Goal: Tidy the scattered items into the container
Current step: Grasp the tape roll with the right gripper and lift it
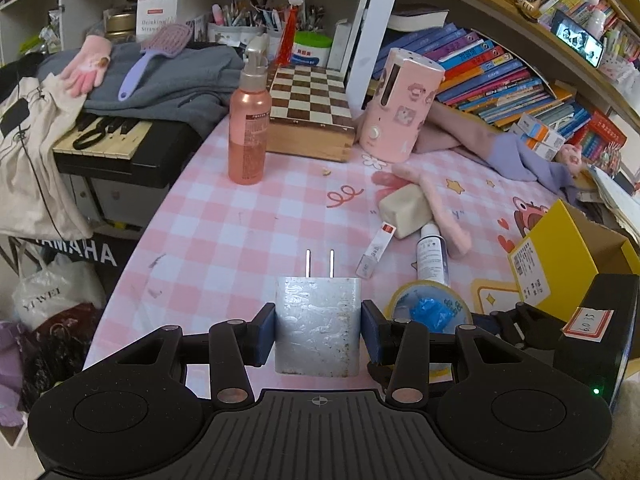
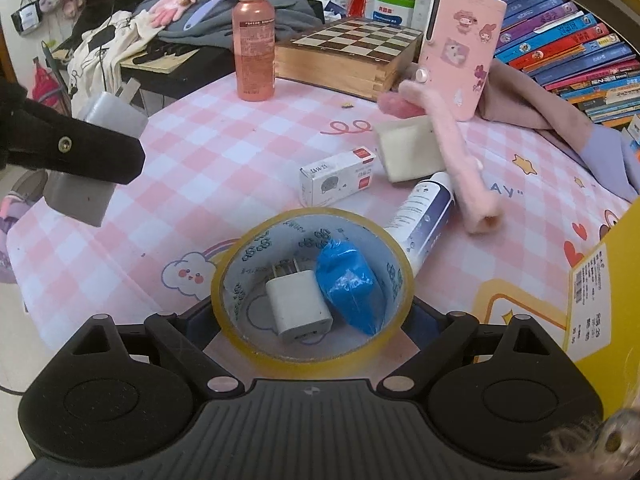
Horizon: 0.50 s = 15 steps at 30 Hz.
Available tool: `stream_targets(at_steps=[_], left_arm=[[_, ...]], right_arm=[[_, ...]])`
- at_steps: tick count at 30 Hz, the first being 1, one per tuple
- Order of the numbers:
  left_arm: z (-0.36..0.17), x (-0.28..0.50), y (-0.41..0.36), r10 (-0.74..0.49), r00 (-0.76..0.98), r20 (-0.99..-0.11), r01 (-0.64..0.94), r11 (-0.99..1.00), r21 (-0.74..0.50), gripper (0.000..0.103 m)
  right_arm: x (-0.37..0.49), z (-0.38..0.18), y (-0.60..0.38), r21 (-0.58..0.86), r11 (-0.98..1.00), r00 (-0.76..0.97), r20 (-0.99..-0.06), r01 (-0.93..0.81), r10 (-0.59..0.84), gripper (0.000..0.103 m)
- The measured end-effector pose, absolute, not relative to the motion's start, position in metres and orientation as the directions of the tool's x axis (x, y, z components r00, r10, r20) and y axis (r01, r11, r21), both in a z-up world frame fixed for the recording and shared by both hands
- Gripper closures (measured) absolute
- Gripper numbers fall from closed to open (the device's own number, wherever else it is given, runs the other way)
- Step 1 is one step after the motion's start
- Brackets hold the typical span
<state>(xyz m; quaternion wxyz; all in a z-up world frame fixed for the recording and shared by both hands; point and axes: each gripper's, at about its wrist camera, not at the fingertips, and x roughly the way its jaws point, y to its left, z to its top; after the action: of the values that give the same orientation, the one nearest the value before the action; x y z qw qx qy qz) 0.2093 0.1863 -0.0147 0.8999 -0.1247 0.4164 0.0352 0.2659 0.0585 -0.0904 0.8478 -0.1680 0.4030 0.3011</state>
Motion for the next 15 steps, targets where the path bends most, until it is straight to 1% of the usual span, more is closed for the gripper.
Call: stream_targets(at_steps=[11, 15], left_arm=[[-0.013, 0.216, 0.187, -0.041, 0.651, -0.758, -0.162, 0.968, -0.192, 0.060], [-0.007, 0.213, 0.185, -0.044, 0.666, -0.745, -0.159, 0.967, -0.199, 0.060]], right_arm=[[0.272, -0.090, 0.060, -0.031, 0.748, 0.470, -0.795, -0.663, 0.383, 0.012], [0.269, -0.074, 0.054, -0.011, 0.742, 0.483, -0.765, -0.671, 0.426, 0.012]])
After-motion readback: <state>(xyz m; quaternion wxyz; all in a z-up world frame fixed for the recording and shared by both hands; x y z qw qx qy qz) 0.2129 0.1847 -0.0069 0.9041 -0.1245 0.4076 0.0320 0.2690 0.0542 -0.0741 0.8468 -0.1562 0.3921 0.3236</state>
